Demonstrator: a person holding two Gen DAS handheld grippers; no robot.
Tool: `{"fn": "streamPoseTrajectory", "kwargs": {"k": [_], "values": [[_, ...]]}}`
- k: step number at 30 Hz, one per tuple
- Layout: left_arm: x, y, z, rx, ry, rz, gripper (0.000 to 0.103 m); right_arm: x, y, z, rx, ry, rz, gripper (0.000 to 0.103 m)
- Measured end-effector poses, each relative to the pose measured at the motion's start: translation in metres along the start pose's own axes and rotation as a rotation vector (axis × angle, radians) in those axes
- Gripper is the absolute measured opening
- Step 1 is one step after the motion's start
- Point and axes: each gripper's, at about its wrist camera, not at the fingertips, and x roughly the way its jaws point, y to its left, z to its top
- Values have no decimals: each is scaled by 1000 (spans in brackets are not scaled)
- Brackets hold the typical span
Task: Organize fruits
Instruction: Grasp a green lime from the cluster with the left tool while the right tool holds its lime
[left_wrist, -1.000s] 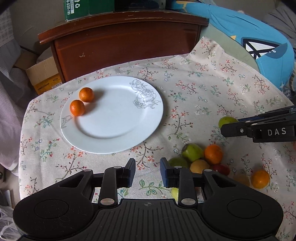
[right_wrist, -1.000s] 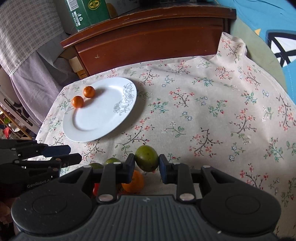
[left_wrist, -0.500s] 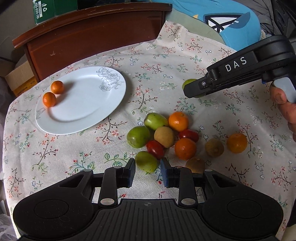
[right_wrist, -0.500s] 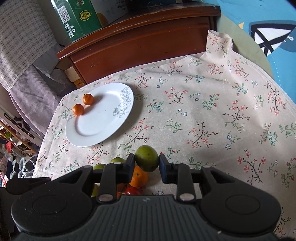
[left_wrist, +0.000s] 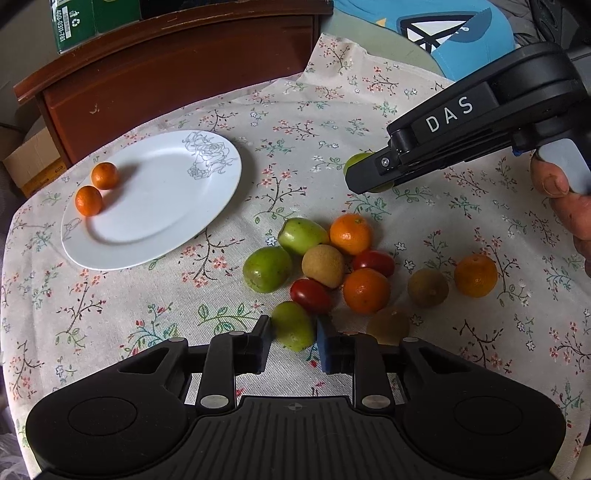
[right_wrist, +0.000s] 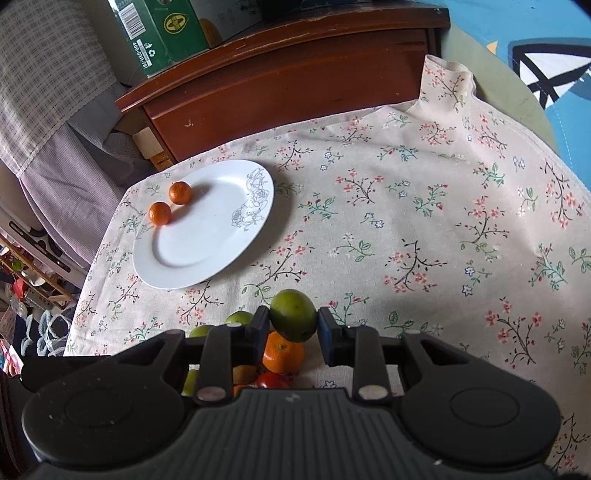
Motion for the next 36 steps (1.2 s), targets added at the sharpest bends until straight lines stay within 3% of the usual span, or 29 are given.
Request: {"fn": "streamPoseTrajectory", "kwargs": {"k": [6,14,20,31,36], "values": [[-15,0,5,-17,-25,-3,23,1,4,1,-7,-35,21,28],[-35,14,17,-111,-78,12,23,4,8,6,0,-79,38,28],[-43,41,28,-238,-99,52,23,7,22,9,-36,-107,94,28],[-59,84,45,-320,-146,121,23,21,41,15,-60,-115,160,28],[-52,111,45,-422,-132,138,23,29,49,17,-86,-113,173,28]]}}
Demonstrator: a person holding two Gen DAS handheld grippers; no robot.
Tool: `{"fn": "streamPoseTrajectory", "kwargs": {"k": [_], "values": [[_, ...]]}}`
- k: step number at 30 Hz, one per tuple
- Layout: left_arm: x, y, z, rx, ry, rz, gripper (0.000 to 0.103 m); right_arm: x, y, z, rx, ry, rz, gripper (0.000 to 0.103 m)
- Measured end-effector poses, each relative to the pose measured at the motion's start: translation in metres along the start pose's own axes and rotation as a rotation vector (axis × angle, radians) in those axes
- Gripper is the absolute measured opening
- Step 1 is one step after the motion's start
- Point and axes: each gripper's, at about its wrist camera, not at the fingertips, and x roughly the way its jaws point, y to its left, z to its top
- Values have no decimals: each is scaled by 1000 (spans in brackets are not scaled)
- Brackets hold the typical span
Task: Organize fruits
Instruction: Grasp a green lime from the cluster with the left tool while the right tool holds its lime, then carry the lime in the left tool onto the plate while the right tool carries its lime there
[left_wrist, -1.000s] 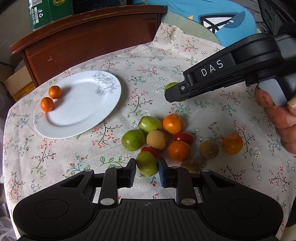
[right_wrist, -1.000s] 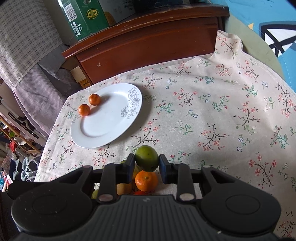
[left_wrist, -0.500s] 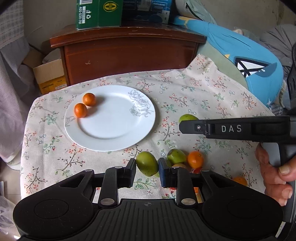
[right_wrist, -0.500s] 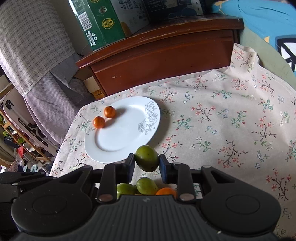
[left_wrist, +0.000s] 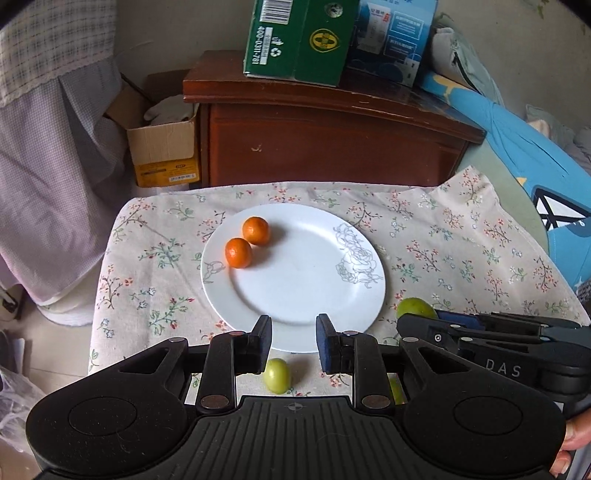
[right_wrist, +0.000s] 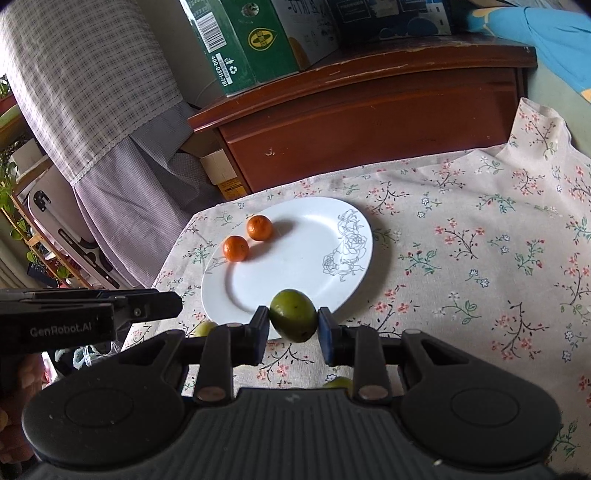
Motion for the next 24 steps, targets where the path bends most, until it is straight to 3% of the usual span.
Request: {"fn": "streamPoseTrajectory", "kwargs": {"k": [10,12,17,21,24], "values": [[21,19,-5,-39,22,40,23,20,6,1,-14,27,2,28],[21,34,-7,-84,16,22,24,21,7,0,-14,35,3,28],[19,78,-20,-216,-15,64,24,21,8,-2,-14,40,6,28],[14,100,-29,-256,-32,108,24,20,9,-2,-10,40,17,28],[14,104,-33,-261,-3,104,24,19,11,-1,-15,40,28,28]]}}
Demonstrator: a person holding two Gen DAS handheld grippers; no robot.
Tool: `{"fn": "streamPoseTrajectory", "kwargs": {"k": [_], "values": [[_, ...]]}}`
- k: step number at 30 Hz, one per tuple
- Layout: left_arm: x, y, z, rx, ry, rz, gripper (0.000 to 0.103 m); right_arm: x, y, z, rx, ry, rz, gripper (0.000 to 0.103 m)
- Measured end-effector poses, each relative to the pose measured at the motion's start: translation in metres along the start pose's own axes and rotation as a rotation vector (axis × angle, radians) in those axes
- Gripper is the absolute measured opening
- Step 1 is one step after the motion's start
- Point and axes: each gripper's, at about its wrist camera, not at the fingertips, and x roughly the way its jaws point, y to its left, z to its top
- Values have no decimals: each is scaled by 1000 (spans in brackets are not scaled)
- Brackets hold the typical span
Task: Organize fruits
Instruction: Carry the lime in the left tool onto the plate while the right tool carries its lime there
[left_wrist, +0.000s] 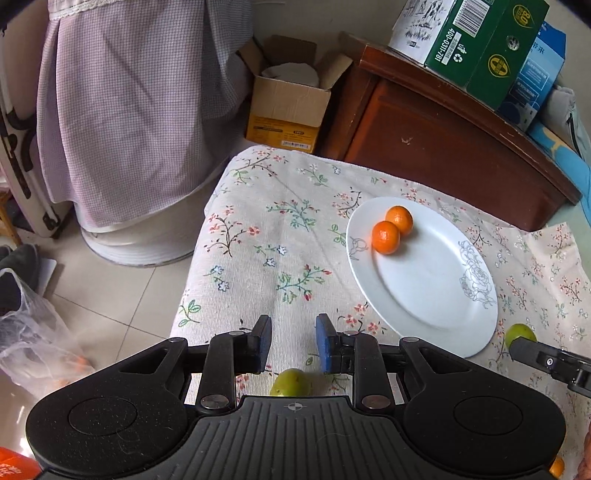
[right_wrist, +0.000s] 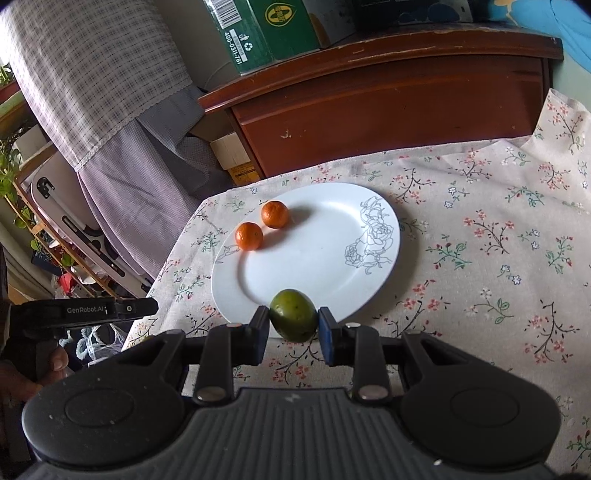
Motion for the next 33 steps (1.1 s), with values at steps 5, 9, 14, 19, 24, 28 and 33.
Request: {"fn": "streamPoseTrajectory", "kwargs": {"k": [5,9,14,19,24,28,33], "values": [[-9,-12,-16,114,37,3,26,1,-1,-1,-2,6,-7,28],[-6,-20,-25,200,58,24,28,4,-6,-2,14,13,-31,28],[-3,-27,-29,238,73,16,28,6,-7,-2,14,19,-34,28],[4,-35,-42,309,102,69,27,8,-6,-3,10,23,-32,28],[4,-36,-43,305,88,55,22,9,-7,-2,10,24,-31,28],[4,-40,-41,297,77,72,21,9,-7,-2,6,24,-30,28],[-3,-58,-27,271,18,22,21,11,-8,0,4,26,-29,28]]}}
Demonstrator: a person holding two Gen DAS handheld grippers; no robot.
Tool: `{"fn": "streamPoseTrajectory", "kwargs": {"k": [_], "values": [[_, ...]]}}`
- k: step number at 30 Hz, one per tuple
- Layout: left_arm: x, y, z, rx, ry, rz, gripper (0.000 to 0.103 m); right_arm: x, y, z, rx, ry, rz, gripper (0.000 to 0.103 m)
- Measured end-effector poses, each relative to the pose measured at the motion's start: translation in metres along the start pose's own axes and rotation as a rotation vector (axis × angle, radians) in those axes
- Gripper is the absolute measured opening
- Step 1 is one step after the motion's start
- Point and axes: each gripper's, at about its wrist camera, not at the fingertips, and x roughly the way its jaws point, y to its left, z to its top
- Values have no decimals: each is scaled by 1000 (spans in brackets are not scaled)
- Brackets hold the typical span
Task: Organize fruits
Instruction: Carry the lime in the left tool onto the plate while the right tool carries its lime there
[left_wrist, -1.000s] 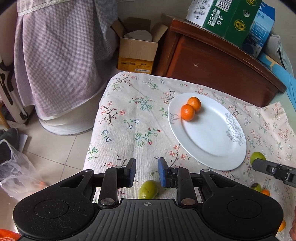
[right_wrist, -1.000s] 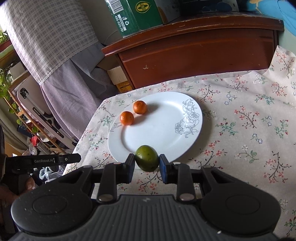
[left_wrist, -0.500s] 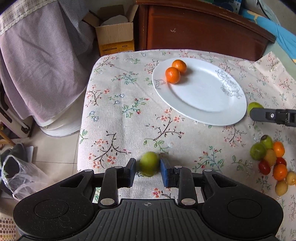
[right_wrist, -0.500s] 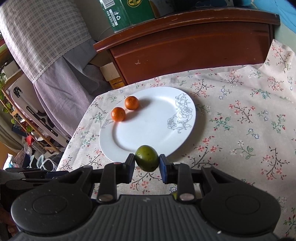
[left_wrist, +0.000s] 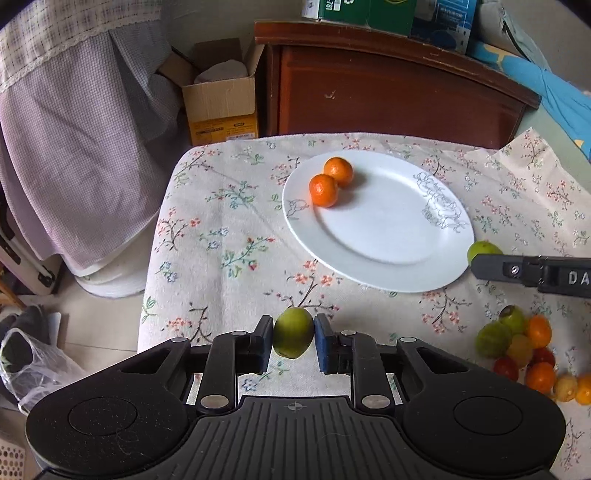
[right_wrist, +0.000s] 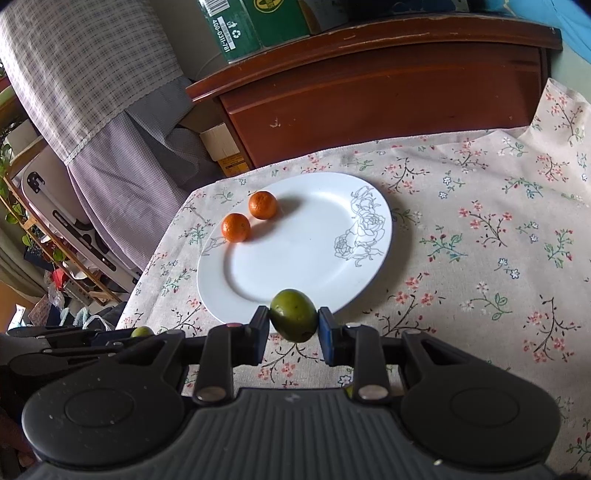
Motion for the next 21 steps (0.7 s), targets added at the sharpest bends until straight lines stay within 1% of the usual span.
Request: {"fn": "streamPoseTrajectory", "kwargs": {"k": [3,6,11,16,19,21], "values": [[4,-12,14,-14,-24,-33,21,3,0,2,-4,-5,1,28],[14,-25,24,-29,-24,-54,21,8,-2,4,1,-6,-3,28],[33,-40,33,-24,-29,-52,22,12,-2,8,-1,-11,-3,28],[45,-37,38,-51,-20,-49,22,18,-3,11,4,-10,-10,28],[49,-38,41,-51,-20,-41,22,23,-4,11,8,-5,-19,28],[50,-39,41,-52,-15,-38,22,25,-4,12,13,-9,-22,31]]}}
